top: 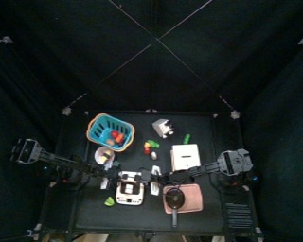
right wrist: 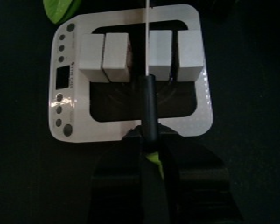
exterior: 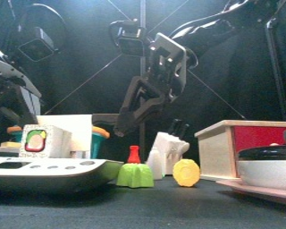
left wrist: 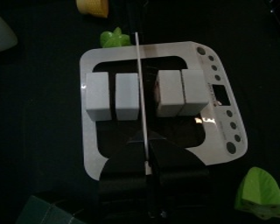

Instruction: Cut sushi piece

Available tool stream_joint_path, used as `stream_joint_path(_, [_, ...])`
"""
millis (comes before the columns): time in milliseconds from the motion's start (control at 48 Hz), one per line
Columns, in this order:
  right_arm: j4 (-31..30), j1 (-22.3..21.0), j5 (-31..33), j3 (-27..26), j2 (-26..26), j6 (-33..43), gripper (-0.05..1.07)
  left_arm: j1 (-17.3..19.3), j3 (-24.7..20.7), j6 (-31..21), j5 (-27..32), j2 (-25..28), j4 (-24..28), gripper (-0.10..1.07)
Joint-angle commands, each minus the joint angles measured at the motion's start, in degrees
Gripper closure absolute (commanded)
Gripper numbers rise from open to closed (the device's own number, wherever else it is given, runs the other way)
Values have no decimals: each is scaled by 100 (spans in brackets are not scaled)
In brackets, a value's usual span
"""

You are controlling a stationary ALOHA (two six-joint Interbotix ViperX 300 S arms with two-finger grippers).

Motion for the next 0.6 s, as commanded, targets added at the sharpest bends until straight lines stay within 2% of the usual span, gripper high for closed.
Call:
stream_joint_path(0, [-53, -26, 9, -290, -343, -9, 70, 9, -281, 9, -62, -70, -9, 73])
stream_joint_path(271, [-123, 88, 141, -378, -659, -18, 70, -97, -352, 0, -26, -615, 79, 72])
stream_joint_path(417, [-167, 176, 149, -396, -694, -18, 70, -343, -369, -18, 167, -1011, 62, 72])
stream_joint_path(583, [-132, 299, 149, -413, -598, 18, 70, -677, -343, -35, 202, -1037, -105, 72])
